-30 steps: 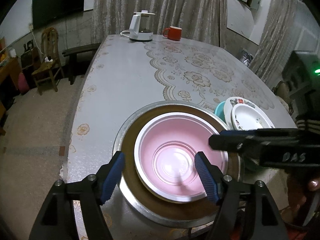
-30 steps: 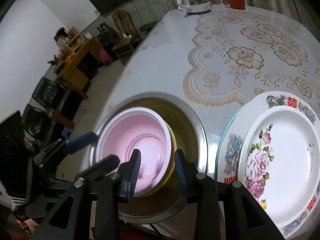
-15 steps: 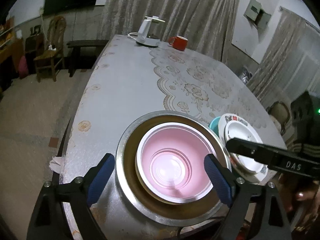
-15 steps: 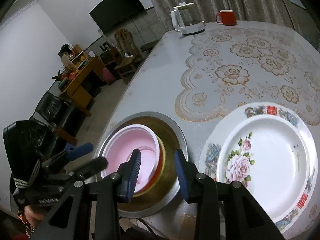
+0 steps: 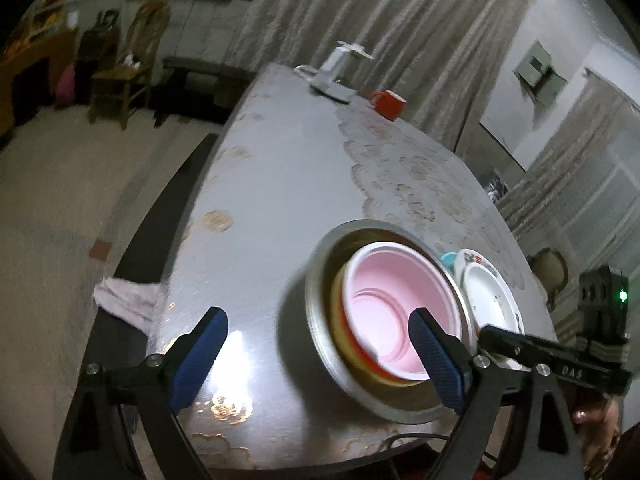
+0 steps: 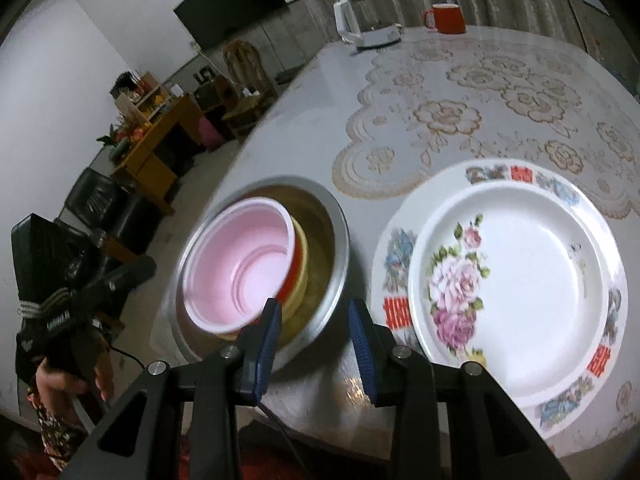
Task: Organize plates and bowls
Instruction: 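Move both grippers to the steel basin rim and grasp it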
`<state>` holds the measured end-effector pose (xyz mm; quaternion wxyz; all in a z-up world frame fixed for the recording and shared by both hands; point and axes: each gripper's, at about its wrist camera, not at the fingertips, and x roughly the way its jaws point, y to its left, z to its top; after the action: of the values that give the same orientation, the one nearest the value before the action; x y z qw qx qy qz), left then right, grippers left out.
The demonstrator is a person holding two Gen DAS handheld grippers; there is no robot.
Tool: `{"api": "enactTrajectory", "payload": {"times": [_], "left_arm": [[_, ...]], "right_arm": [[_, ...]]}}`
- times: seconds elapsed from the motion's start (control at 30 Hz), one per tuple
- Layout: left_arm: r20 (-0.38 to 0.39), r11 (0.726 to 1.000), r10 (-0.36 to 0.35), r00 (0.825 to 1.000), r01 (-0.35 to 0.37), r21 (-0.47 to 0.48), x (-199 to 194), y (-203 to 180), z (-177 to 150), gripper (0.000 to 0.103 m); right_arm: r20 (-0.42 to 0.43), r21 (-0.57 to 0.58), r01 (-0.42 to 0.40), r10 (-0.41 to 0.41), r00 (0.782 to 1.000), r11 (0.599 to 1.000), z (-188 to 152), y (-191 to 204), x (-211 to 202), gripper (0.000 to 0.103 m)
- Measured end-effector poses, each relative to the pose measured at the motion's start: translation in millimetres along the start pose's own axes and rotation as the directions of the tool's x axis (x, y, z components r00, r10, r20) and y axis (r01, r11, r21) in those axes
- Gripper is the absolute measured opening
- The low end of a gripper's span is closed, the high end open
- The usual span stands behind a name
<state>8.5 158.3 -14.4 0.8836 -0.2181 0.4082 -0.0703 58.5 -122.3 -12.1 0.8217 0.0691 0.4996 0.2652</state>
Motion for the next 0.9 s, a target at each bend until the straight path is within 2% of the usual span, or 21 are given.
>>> {"api": "enactTrajectory", "payload": {"times": [0.1, 0.17, 0.23, 0.33, 0.4, 0.6, 0.77, 0.9], "left_arm": [[-0.01, 0.999, -0.02, 1.0, 0.02, -0.039, 3.2, 11.4, 1.4, 0.087], [-0.024, 0.999, -0.026, 0.999, 0.025, -0.044, 7.6, 14.6, 3.1, 0.079], [-0.045, 0.999, -0.045, 0.998, 0.044, -0.016, 13.1, 11.9, 5.0, 0.065], [-0.095, 0.997, -0.074, 0.993, 0.075, 0.004, 22.8, 9.5, 5.1, 0.056], [-0.124, 0.994, -0.108, 0.986, 0.111, 0.022, 26.9, 7.9, 3.4, 0.055], [-0.187, 0.986, -0.117, 0.975, 0.136, 0.091, 25.5, 6.4, -2.0, 0.051], [-0.21, 0.979, -0.178, 0.961, 0.195, 0.062, 15.9, 17.0, -7.2, 0.051], [-0.221, 0.978, -0.187, 0.957, 0.202, 0.051, 13.2, 18.2, -8.8, 0.052]], "right_arm": [[-0.024, 0.005, 0.005, -0.005, 1.0, 1.0, -4.4, -1.2, 4.8, 0.035], [-0.036, 0.008, 0.004, -0.004, 0.999, 1.0, -6.0, -1.7, 8.3, 0.035], [-0.049, 0.013, -0.007, 0.008, 0.999, 1.0, -6.4, -1.6, 13.0, 0.035], [-0.058, 0.012, -0.018, 0.018, 0.998, 1.0, -7.9, 0.9, 17.5, 0.035], [-0.062, -0.002, -0.022, 0.022, 0.998, 1.0, -8.1, 3.9, 20.2, 0.035], [-0.082, -0.015, -0.056, 0.054, 0.995, 0.998, -8.8, 8.7, 30.9, 0.033], [-0.091, -0.023, -0.064, 0.062, 0.994, 0.998, -7.6, 10.8, 37.4, 0.033], [-0.099, -0.012, -0.071, 0.07, 0.993, 0.997, -7.0, 9.2, 38.8, 0.033]]}}
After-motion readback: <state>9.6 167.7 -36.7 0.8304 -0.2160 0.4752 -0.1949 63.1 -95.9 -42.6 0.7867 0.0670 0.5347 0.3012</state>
